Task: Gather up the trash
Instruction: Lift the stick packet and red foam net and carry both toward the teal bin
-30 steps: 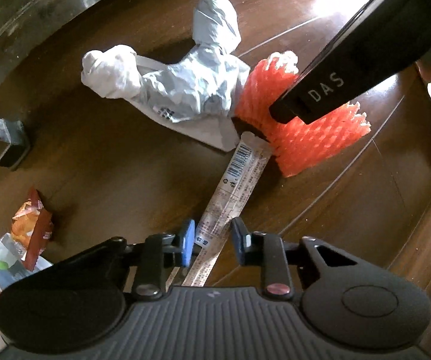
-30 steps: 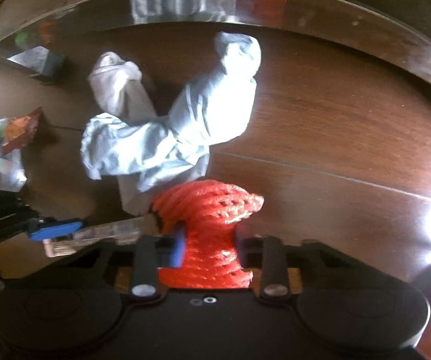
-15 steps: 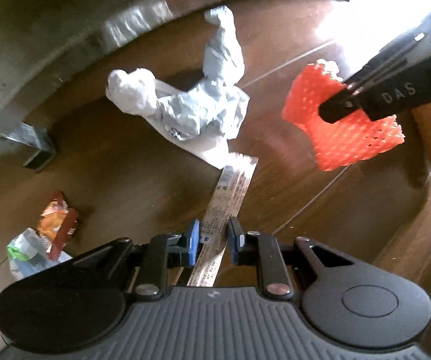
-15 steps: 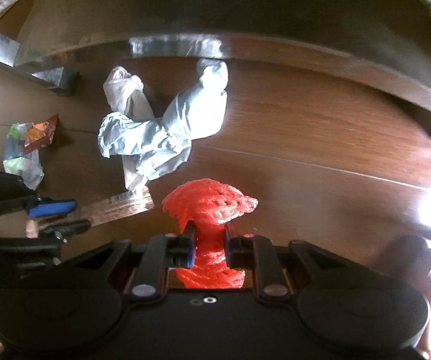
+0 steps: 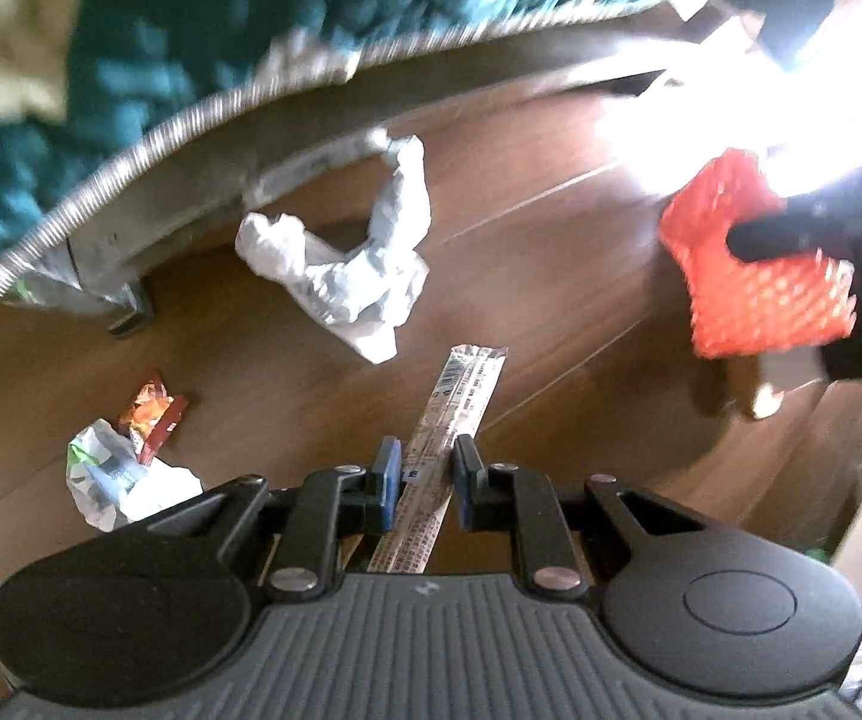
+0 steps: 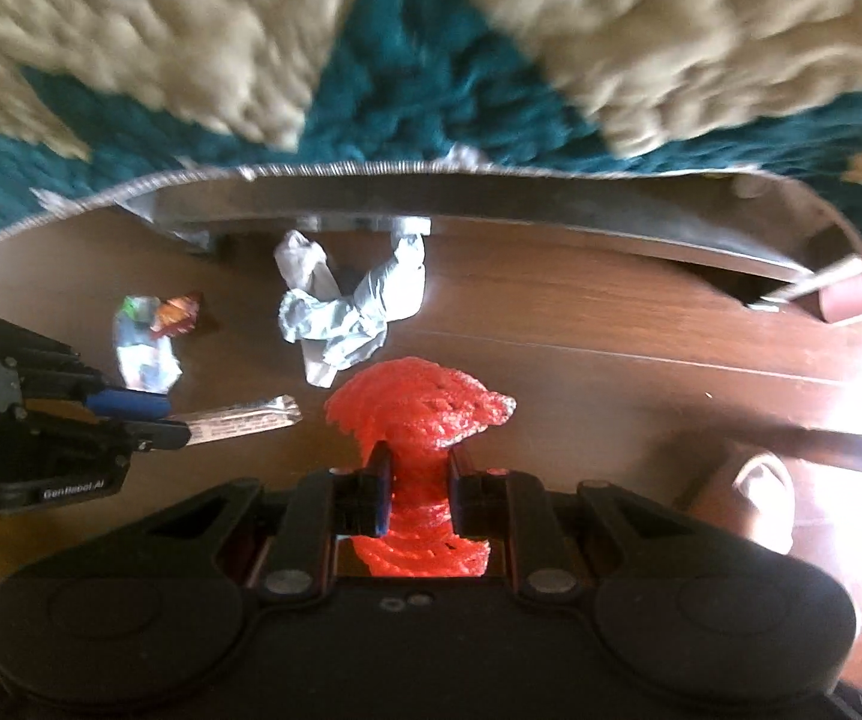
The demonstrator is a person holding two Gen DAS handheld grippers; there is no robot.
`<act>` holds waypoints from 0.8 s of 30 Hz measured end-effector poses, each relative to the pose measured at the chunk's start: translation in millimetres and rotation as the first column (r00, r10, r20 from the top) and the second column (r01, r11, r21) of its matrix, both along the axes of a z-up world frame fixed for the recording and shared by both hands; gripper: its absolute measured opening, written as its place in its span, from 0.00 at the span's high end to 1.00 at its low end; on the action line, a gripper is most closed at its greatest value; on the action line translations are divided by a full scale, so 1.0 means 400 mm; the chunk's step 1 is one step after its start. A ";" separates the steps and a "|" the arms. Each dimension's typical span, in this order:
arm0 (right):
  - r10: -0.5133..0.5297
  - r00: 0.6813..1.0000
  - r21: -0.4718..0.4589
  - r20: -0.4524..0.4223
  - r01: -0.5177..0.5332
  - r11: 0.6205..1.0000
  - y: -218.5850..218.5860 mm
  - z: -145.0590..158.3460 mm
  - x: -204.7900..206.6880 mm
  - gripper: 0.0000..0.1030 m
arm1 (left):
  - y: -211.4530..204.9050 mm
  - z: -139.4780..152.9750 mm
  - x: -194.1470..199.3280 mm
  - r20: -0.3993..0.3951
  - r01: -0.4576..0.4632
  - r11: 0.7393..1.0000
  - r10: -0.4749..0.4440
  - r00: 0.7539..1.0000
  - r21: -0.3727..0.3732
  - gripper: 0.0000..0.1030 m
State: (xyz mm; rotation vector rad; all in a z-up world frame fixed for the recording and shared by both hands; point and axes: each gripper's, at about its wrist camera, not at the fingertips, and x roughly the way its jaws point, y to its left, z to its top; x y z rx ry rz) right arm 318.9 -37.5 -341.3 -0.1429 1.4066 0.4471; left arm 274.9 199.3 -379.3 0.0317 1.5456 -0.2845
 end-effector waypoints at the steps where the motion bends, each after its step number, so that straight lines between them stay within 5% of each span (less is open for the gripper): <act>1: -0.009 1.000 0.010 0.006 0.008 1.000 -0.006 0.025 -0.007 0.84 | -0.007 0.022 0.007 0.004 -0.005 1.000 0.005 1.000 -0.007 0.83; 9: -0.057 0.995 0.087 0.077 0.050 0.995 -0.093 0.230 -0.071 0.84 | -0.087 0.262 0.007 0.069 -0.104 0.992 0.109 0.992 -0.069 0.83; 14: -0.120 0.986 0.136 0.119 0.104 0.985 -0.167 0.317 -0.117 0.84 | -0.156 0.407 -0.019 0.138 -0.170 0.971 0.194 0.971 -0.169 0.83; 24: -0.217 0.937 0.300 0.275 0.131 0.945 -0.298 0.533 -0.221 0.84 | -0.353 0.685 -0.070 0.329 -0.132 0.954 0.221 0.918 -0.271 0.83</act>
